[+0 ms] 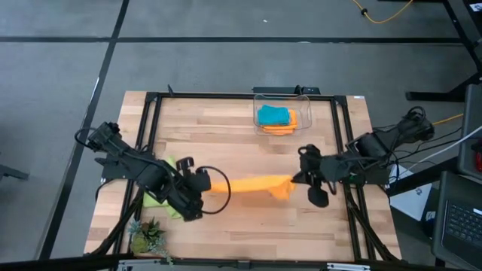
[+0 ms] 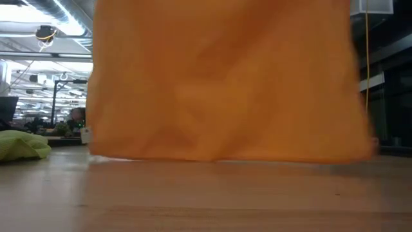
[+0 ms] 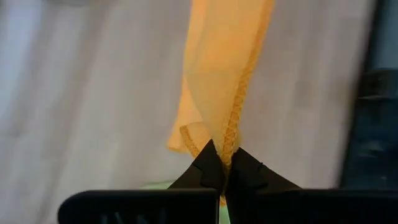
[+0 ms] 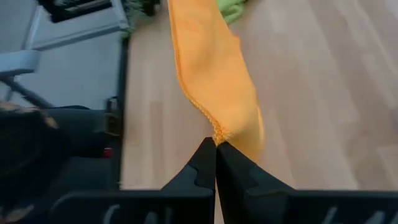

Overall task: Fold microfiber towels
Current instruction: Fold the orange microfiber towel

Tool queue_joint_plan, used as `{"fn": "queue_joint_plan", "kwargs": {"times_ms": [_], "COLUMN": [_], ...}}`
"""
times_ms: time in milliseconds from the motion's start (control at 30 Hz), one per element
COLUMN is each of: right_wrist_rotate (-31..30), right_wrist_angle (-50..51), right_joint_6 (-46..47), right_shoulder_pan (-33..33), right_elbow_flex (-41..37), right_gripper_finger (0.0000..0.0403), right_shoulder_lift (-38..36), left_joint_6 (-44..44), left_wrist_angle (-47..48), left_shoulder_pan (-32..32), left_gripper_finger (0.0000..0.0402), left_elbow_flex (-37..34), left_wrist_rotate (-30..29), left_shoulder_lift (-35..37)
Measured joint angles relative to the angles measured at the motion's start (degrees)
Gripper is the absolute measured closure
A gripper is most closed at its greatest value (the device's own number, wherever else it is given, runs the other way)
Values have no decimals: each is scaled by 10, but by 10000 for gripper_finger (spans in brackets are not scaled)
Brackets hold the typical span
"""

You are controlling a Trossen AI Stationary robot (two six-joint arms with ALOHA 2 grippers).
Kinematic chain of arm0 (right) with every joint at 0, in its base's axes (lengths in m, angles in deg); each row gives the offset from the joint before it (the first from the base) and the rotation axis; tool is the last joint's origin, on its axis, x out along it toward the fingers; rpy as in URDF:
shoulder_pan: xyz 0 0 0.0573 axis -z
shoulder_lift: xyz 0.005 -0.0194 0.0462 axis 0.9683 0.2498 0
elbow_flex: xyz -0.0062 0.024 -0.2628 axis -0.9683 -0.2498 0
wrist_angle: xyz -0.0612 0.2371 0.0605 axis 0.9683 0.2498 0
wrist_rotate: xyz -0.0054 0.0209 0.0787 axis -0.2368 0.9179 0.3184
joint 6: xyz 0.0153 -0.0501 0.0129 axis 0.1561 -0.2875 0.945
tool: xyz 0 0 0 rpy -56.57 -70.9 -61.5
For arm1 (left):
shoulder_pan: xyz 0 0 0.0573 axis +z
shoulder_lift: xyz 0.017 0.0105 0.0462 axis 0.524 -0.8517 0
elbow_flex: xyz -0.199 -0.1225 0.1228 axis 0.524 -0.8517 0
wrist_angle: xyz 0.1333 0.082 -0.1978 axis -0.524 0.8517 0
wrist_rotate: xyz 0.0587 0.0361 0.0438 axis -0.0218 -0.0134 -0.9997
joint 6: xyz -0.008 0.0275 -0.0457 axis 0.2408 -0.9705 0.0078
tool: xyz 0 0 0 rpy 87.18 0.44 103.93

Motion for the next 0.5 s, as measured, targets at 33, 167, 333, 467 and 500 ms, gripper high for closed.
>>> {"fn": "queue_joint_plan", "kwargs": {"times_ms": [33,167,333,467,500], "right_wrist_rotate": [0,-1,-18,-35,-40], "right_wrist_angle": [0,0,7,50,55], "right_joint_6": [5,3,-22,1,7], "right_shoulder_pan": [-7,-20,-20,-6,-2], "right_elbow_flex": [5,29,42,16,2], "right_gripper_finger": [398,399,399,400,400], "right_shoulder_lift": [1,4,5,30,40], "left_joint_6": [-2,-31,-34,-11,-8], "left_wrist_angle": [-15,-55,-45,-17,-17], "left_shoulder_pan": [-3,-12,-12,12,19], "left_gripper_finger": [401,401,401,402,401], "left_elbow_flex": [0,20,53,24,6], "left_wrist_rotate": [9,18,18,25,27], "left_shoulder_lift": [0,-1,0,-1,-2]}}
